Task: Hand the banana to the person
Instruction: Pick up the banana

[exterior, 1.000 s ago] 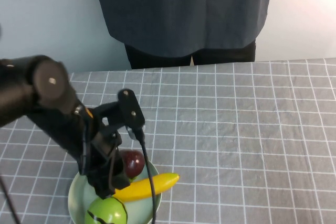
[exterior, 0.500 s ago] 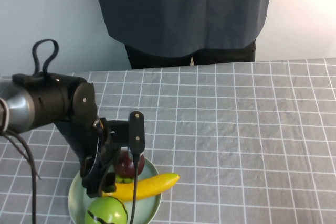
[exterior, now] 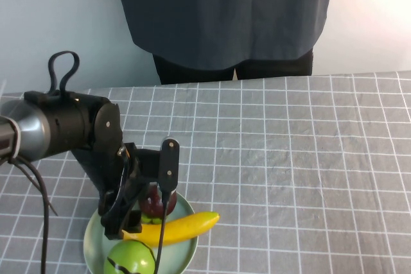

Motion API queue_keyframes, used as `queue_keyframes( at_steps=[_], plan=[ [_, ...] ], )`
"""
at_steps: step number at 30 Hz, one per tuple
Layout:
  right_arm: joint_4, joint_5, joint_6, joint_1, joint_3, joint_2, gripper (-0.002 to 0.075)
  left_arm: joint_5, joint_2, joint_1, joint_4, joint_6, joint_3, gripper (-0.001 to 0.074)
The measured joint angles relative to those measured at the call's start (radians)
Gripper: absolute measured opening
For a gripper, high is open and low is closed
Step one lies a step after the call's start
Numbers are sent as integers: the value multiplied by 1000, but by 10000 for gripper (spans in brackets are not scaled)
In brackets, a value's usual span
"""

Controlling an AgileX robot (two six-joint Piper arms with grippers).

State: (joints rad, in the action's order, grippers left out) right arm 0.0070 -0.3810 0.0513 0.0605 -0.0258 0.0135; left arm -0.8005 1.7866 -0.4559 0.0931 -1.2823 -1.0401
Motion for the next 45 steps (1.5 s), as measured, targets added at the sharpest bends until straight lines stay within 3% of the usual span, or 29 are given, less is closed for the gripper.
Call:
queue_keyframes(
  at_steps=[22, 27, 38, 45],
  plan=[
    [0, 0, 0, 0, 0, 0, -6, -71, -35, 0, -4, -33, -2, 451],
    [0, 0, 0, 0, 0, 0, -6, -73, -18, 0, -14, -73, -2, 421],
    [0, 0, 0, 0, 0, 0, -6, -68, 7, 0, -178, -95, -2, 398],
    [0, 0, 0, 0, 0, 0, -6, -45, 12, 0, -187, -196, -2, 398]
  ],
)
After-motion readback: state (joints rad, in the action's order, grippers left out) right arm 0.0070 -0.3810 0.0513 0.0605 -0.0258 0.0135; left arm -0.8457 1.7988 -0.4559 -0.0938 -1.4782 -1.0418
